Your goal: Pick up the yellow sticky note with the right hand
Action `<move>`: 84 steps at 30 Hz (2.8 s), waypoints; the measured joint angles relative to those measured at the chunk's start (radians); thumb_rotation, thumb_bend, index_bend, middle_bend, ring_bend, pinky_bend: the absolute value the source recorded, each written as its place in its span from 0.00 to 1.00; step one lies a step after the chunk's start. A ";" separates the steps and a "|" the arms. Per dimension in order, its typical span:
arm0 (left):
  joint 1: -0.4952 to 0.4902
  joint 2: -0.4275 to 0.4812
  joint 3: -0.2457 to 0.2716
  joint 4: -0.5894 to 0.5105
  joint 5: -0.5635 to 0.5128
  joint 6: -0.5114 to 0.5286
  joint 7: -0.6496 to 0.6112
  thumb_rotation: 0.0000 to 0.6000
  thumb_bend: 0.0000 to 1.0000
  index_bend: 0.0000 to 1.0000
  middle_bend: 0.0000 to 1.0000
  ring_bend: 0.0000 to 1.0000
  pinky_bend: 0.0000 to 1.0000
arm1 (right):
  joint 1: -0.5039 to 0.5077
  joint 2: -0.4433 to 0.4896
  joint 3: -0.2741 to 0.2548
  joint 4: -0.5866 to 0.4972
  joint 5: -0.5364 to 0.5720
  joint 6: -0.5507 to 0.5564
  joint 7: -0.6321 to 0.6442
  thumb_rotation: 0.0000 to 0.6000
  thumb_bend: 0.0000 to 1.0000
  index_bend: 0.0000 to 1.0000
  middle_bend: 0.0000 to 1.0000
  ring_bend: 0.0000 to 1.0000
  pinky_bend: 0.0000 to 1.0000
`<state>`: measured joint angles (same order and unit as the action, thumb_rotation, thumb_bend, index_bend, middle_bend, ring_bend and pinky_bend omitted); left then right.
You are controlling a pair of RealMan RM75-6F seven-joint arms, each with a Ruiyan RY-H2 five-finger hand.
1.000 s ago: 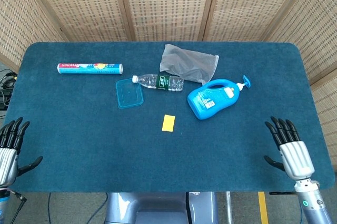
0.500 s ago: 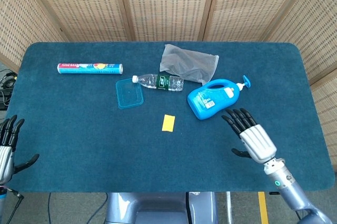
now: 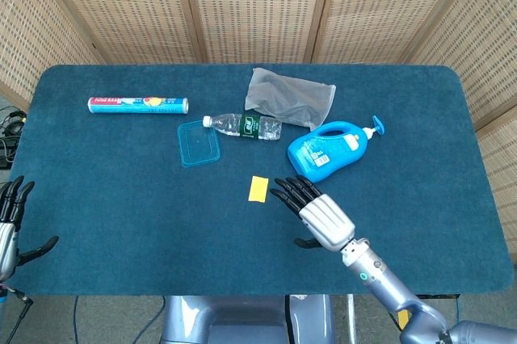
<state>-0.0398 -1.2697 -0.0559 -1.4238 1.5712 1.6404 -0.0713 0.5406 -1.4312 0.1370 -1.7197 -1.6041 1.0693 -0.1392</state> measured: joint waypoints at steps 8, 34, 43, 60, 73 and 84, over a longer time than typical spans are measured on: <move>-0.008 0.007 0.003 0.002 -0.009 -0.026 -0.028 1.00 0.07 0.00 0.00 0.00 0.08 | 0.066 -0.196 0.073 0.051 0.217 -0.046 -0.206 1.00 0.33 0.07 0.00 0.00 0.00; -0.026 0.011 -0.013 0.031 -0.059 -0.081 -0.086 1.00 0.07 0.00 0.00 0.00 0.08 | 0.221 -0.572 0.164 0.401 0.478 0.012 -0.454 1.00 0.33 0.06 0.00 0.00 0.00; -0.028 0.010 -0.015 0.034 -0.065 -0.085 -0.088 1.00 0.07 0.00 0.00 0.00 0.08 | 0.246 -0.627 0.177 0.496 0.518 0.015 -0.478 1.00 0.33 0.04 0.00 0.00 0.00; -0.026 0.011 -0.017 0.037 -0.069 -0.082 -0.091 1.00 0.07 0.00 0.00 0.00 0.08 | 0.282 -0.669 0.199 0.604 0.566 -0.031 -0.469 1.00 0.33 0.04 0.00 0.00 0.00; -0.029 0.009 -0.018 0.041 -0.074 -0.088 -0.089 1.00 0.07 0.00 0.00 0.00 0.08 | 0.305 -0.683 0.215 0.680 0.583 -0.057 -0.454 1.00 0.33 0.04 0.00 0.00 0.00; -0.025 0.014 -0.019 0.035 -0.070 -0.078 -0.092 1.00 0.07 0.00 0.00 0.00 0.08 | 0.321 -0.693 0.222 0.734 0.589 -0.065 -0.452 1.00 0.47 0.05 0.00 0.00 0.00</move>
<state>-0.0651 -1.2559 -0.0751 -1.3886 1.5008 1.5628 -0.1638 0.8618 -2.1244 0.3588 -0.9856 -1.0152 1.0043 -0.5908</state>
